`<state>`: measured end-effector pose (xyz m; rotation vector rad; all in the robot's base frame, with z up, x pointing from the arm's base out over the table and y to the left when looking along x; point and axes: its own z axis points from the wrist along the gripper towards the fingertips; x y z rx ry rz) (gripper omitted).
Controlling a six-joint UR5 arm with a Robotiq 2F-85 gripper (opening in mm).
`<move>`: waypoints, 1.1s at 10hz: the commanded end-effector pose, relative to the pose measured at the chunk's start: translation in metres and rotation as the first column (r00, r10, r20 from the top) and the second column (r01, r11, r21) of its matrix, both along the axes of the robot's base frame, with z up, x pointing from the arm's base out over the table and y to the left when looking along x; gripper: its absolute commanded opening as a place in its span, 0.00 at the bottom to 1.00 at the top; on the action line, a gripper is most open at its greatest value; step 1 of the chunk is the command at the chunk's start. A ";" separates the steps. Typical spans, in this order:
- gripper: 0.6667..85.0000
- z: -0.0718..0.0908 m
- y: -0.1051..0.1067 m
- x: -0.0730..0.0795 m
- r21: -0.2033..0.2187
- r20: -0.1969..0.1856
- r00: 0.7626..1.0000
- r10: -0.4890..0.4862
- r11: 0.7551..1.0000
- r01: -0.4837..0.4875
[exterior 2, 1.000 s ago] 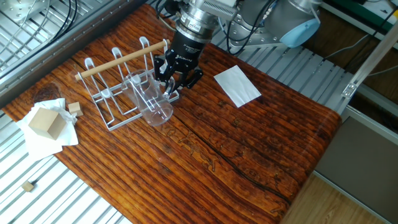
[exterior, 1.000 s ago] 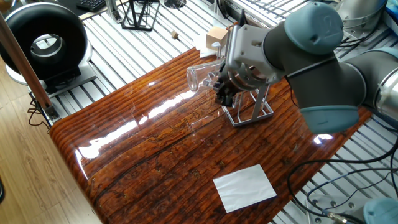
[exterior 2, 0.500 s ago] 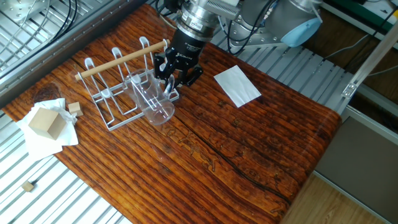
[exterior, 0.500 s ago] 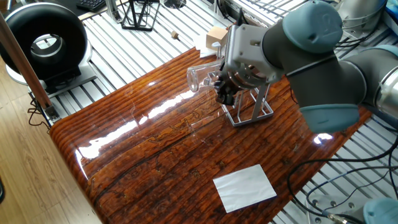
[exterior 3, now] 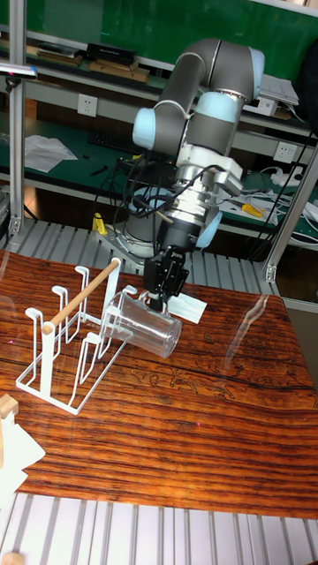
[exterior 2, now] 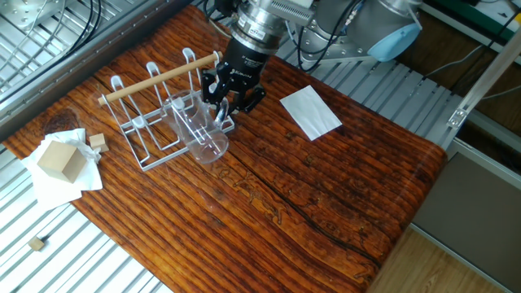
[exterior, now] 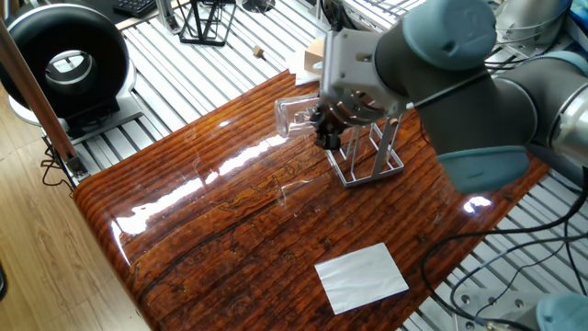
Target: Put the cup on the cup rack
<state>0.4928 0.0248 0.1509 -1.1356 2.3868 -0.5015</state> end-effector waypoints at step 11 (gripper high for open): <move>0.00 0.078 0.051 0.046 0.228 0.267 0.961 -0.076 0.974 0.013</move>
